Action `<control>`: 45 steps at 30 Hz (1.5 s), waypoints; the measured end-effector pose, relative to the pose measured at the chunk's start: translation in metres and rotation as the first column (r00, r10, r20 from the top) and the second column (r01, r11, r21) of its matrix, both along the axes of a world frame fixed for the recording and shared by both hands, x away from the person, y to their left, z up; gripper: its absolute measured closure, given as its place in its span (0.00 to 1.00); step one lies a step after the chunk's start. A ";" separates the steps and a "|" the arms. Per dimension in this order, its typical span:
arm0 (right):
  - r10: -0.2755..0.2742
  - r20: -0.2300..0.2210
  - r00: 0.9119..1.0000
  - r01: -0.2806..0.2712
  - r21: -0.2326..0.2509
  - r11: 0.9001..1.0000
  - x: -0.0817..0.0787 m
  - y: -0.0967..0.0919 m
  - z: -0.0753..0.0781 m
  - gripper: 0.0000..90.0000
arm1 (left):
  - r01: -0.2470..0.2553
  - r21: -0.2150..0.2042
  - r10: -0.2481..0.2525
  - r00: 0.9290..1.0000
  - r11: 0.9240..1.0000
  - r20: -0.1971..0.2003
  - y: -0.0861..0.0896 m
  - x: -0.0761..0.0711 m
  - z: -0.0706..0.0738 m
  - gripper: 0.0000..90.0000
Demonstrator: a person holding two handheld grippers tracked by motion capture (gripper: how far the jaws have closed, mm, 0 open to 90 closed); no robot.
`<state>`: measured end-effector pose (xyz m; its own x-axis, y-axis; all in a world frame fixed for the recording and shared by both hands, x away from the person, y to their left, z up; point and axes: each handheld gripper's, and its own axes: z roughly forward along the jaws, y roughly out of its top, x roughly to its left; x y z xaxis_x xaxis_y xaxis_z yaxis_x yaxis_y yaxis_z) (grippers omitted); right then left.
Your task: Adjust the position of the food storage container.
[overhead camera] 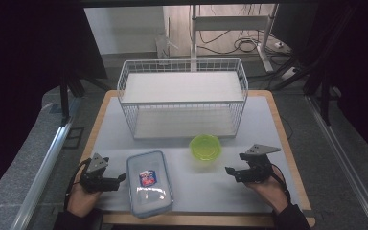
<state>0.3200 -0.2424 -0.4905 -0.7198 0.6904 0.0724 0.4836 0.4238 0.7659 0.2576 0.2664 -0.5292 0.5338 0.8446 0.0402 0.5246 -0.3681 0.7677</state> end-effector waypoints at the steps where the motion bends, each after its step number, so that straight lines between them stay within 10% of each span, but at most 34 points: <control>1: 0.005 -0.002 1.000 -0.005 0.005 1.000 0.001 0.001 0.003 0.33 | -0.001 -0.003 0.001 1.000 1.000 0.005 0.000 0.000 0.000 0.10; 15: 0.123 0.037 0.992 -0.123 -0.002 0.992 0.013 0.019 0.032 0.97 | 0.003 0.010 -0.003 1.000 1.000 0.012 -0.001 0.000 0.000 0.10; 30: 0.226 0.052 0.973 -0.225 -0.031 0.974 0.050 0.077 0.041 1.00 | -0.004 0.009 0.003 1.000 1.000 0.018 -0.001 0.001 0.001 0.10; 45: 0.348 0.015 0.938 -0.345 -0.099 0.934 0.066 0.149 0.020 1.00 | 0.001 0.007 -0.002 1.000 1.000 0.014 -0.001 0.001 0.000 0.10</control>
<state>0.3863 -0.0936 -0.4704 -0.9162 0.4007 -0.0071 0.2701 0.6305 0.7277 0.2588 0.2656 -0.5290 0.5344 0.8435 0.0536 0.5136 -0.3744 0.7720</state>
